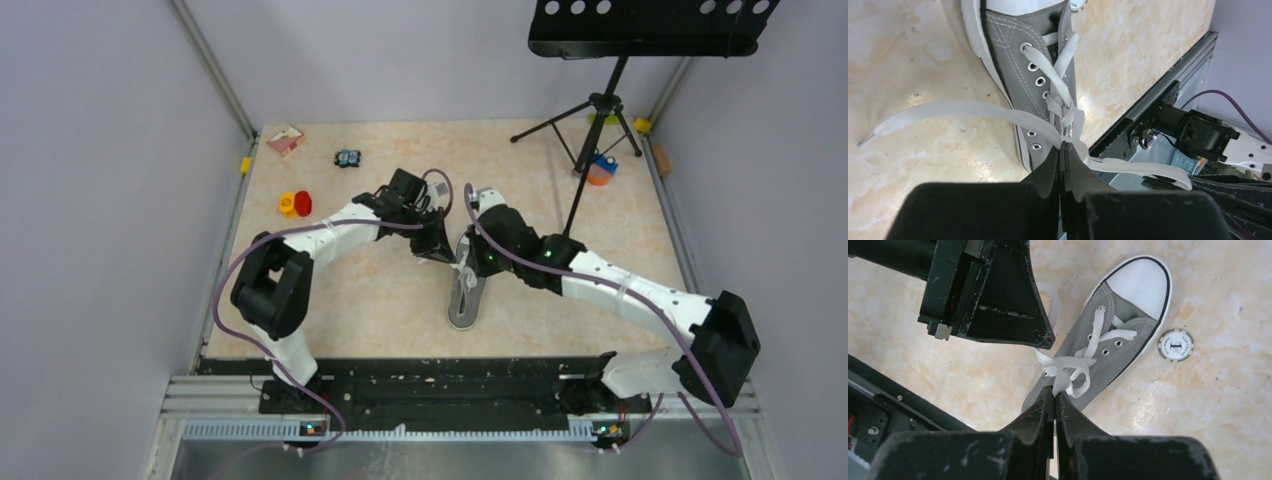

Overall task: Tie the shoes
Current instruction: Cross the shoelace with the shoelace.

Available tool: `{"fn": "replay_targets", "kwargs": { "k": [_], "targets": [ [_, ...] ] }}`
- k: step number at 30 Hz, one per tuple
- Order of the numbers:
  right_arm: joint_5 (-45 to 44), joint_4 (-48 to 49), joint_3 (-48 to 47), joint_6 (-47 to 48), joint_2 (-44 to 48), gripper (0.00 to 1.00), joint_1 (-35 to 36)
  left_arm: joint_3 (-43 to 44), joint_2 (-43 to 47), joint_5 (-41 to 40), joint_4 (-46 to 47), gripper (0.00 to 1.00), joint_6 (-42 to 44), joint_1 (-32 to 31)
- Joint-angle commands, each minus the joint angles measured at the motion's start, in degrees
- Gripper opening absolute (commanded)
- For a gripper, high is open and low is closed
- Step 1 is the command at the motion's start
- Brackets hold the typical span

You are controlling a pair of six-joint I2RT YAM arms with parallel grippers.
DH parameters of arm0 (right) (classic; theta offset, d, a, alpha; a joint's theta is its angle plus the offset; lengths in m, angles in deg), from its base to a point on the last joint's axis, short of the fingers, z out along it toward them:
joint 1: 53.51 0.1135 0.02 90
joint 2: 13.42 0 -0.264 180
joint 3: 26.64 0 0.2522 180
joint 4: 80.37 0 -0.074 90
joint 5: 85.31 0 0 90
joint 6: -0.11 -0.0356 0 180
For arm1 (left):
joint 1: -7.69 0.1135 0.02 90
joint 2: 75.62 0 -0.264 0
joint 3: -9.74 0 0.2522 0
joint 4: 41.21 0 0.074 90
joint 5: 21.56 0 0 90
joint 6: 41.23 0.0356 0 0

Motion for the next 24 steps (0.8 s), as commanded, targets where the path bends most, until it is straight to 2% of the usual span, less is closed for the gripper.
{"fn": "replay_targets", "kwargs": {
  "k": [1, 13, 20, 24],
  "targets": [
    [0.4, 5.8, -1.3, 10.8, -1.1, 0.0, -0.4, 1.8, 2.7, -2.5, -1.4, 0.0, 1.4, 0.0],
    [0.9, 12.2, 5.4, 21.8, 0.6, 0.0, -0.5, 1.1, 3.0, -1.5, -4.8, 0.0, 6.1, 0.1],
    [-0.4, 22.0, 11.6, 22.2, 6.0, 0.0, -0.5, 2.0, 2.4, -0.7, -4.5, 0.0, 5.7, 0.1],
    [1.4, 23.3, 11.3, 22.1, 6.7, 0.0, -0.5, 2.3, 2.1, -0.4, -4.2, 0.0, 5.4, 0.0]
  ]
}}
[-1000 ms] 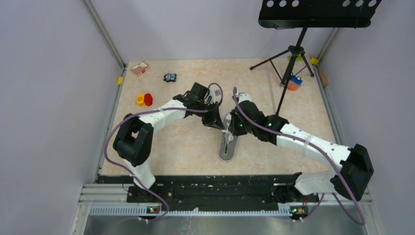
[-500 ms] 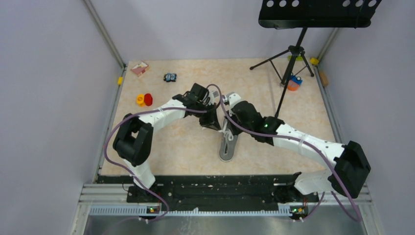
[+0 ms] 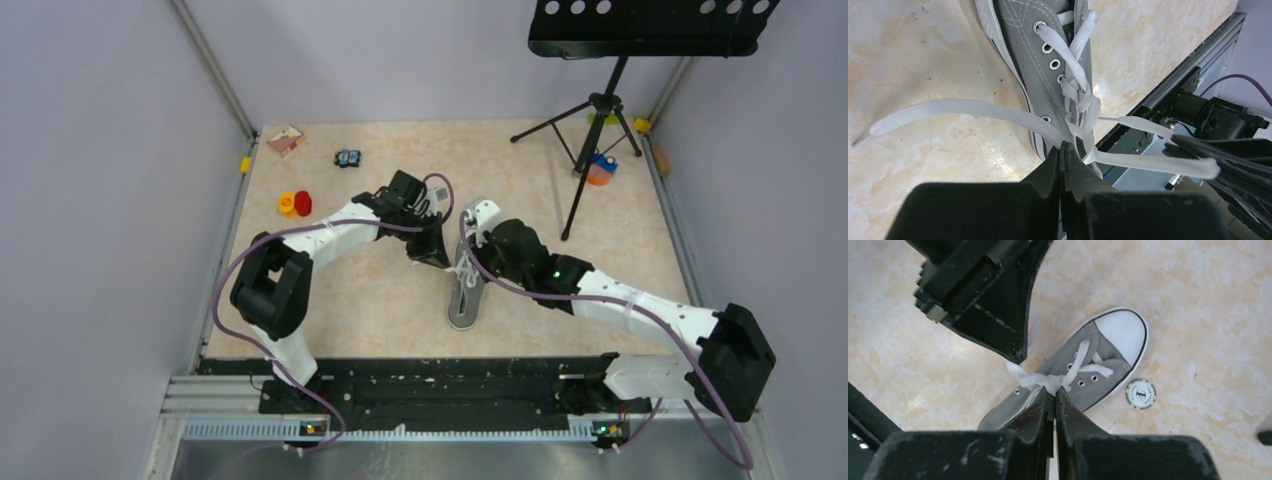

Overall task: Tie the shoes
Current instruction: Cross the shoelace with the shoelace.

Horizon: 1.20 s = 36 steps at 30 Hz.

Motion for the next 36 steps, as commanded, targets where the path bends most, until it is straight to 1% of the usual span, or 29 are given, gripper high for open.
{"fn": "replay_targets", "kwargs": {
  "k": [1, 4, 9, 12, 14, 17, 22, 27, 35, 36],
  "targets": [
    [1.5, 6.5, -0.6, 1.0, 2.0, 0.0, -0.4, 2.2, 1.9, 1.3, 0.6, 0.0, 0.5, 0.0],
    [2.1, 4.0, -1.8, 0.7, 1.1, 0.0, -0.5, 2.2, 1.7, 1.7, 0.9, 0.0, 0.2, 0.0],
    [-0.5, -5.6, -6.6, 0.2, -1.0, 0.0, -0.4, 2.1, 1.3, 2.1, 1.3, 0.0, 0.0, 0.0],
    [-2.9, -13.3, -10.6, -0.9, -2.3, 0.0, -0.5, 2.1, 1.3, 2.0, 1.3, 0.0, 0.0, 0.0],
    [-2.6, -18.8, -13.4, -1.9, -4.0, 0.0, -0.5, 2.1, 1.3, 1.9, 1.3, 0.0, 0.0, 0.0],
    [-0.8, -22.3, -14.1, -4.7, -6.2, 0.0, -0.4, 2.2, 1.3, 1.5, 1.5, 0.0, -0.1, -0.1],
    [-0.3, -20.9, -10.8, -10.5, -8.5, 0.0, -0.6, 2.0, 1.9, 2.5, 3.3, 0.0, -0.8, -0.2],
    [3.9, -15.2, -7.6, -13.6, -9.0, 0.0, -1.4, 5.7, 0.2, 1.3, -0.1, 0.0, 1.3, -1.4],
    [6.6, -10.9, -5.4, -14.2, -9.9, 0.0, -3.0, 6.4, -0.2, 1.7, -0.5, 0.0, 1.6, -1.6],
    [7.0, -10.5, -5.2, -14.1, -10.0, 0.01, -3.1, 6.5, -0.3, 1.7, -0.5, 0.0, 1.6, -1.7]
  ]
}}
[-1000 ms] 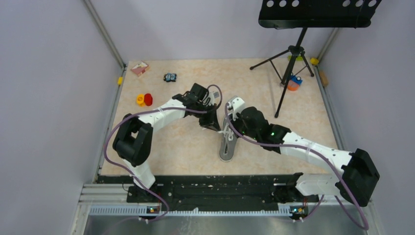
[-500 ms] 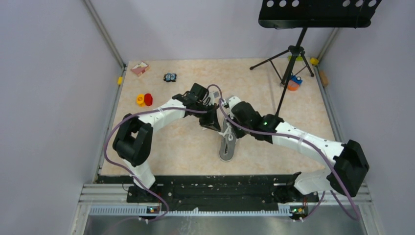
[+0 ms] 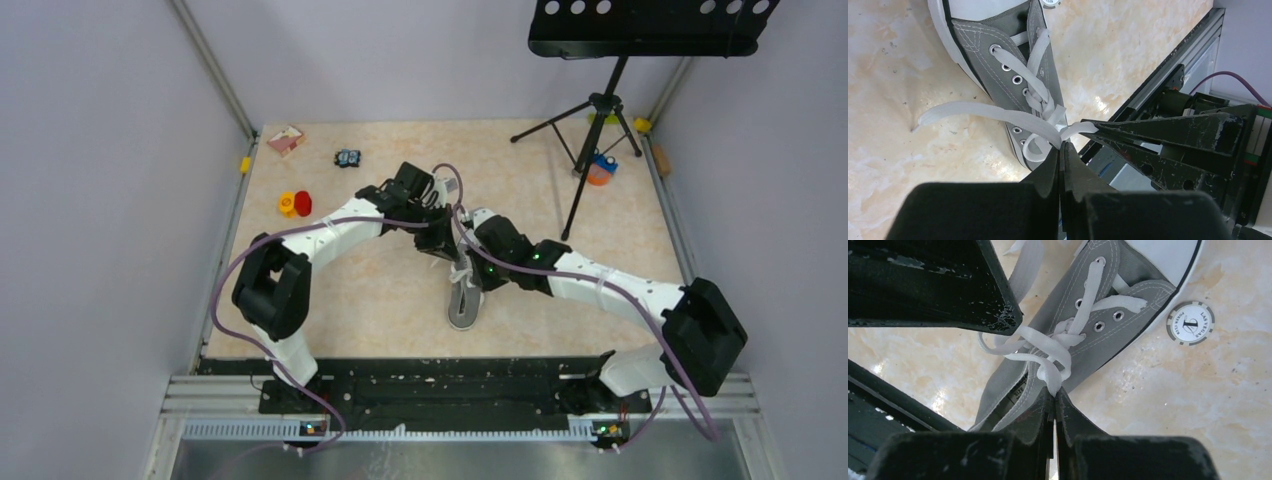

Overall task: Tie the shoes
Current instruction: Cross the shoelace with the shoelace.

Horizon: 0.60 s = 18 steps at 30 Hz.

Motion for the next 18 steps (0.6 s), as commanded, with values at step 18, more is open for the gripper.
{"fn": "replay_targets", "kwargs": {
  "k": [18],
  "targets": [
    [6.2, 6.3, 1.1, 2.1, 0.2, 0.3, -4.5, 1.2, -0.7, 1.1, 0.3, 0.0, 0.8, 0.0]
  ]
}}
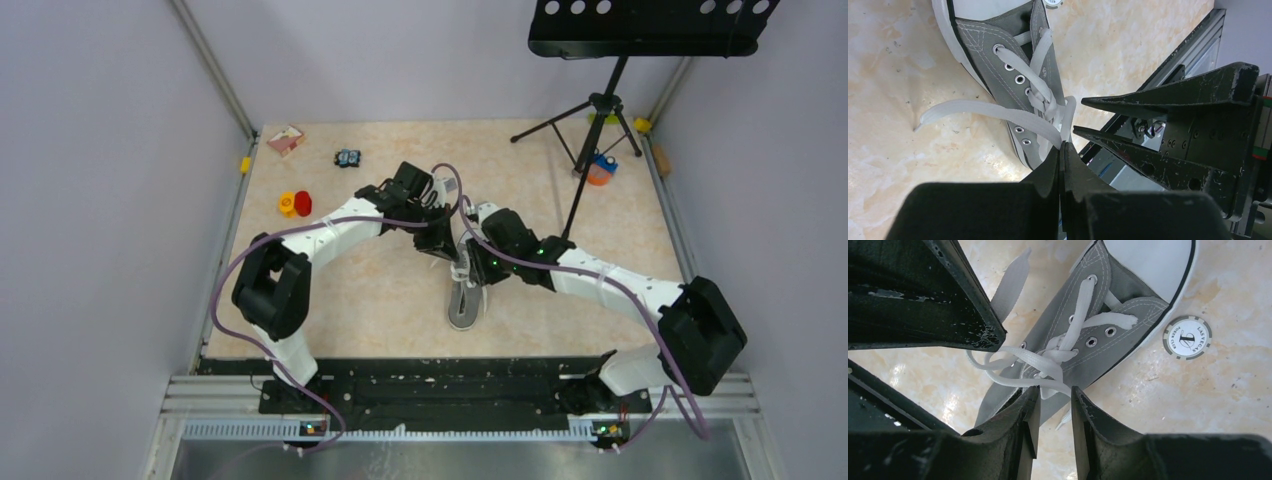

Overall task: Tie the shoes
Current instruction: Cross the shoelace with the shoelace.

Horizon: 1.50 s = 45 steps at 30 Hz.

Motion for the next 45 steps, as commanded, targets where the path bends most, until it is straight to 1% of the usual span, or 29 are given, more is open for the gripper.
{"fn": "replay_targets", "kwargs": {
  "k": [1, 4, 12, 21, 24, 26, 28, 29, 39, 45],
  "targets": [
    [1.8, 2.4, 0.4, 1.2, 1.0, 0.29, -0.8, 1.2, -0.6, 1.2, 0.6, 0.0, 0.6, -0.1],
    [2.3, 3.2, 0.8, 1.1, 0.6, 0.29, -1.6, 1.0, -0.6, 1.3, 0.6, 0.0, 0.7, -0.1],
    [5.3, 5.3, 0.9, 2.6, -2.5, 0.32, -3.8, 0.8, -0.7, 0.9, 0.1, 0.0, 1.3, -0.2],
    [9.5, 8.6, 1.0, 2.4, -5.6, 0.31, -4.4, 1.0, -0.8, 1.0, 0.2, 0.0, 1.2, -0.1],
    [9.9, 9.2, 1.2, 1.9, -5.6, 0.27, -4.4, 0.7, -0.8, 1.0, 0.2, 0.0, 1.2, -0.1],
    [9.8, 9.8, 1.6, 1.6, -5.4, 0.17, -4.4, 0.6, -0.9, 0.9, 0.2, 0.0, 1.2, -0.1],
    [9.2, 10.1, 2.0, 1.1, -5.0, 0.04, -4.4, 0.5, -0.8, 0.8, 0.2, 0.0, 1.2, -0.2],
    [8.7, 10.1, 2.1, 0.9, -4.7, 0.0, -4.4, 0.4, -0.8, 0.6, 0.1, 0.0, 1.3, -0.2],
    [3.2, 6.6, 4.0, 0.2, 1.7, 0.0, -4.4, -0.5, -0.7, -2.0, -2.0, 0.0, 3.0, -0.1],
    [2.9, 7.3, 5.8, -0.7, 4.7, 0.0, -4.4, -1.5, -0.8, -2.1, -1.6, 0.0, 3.5, -0.7]
  ]
}}
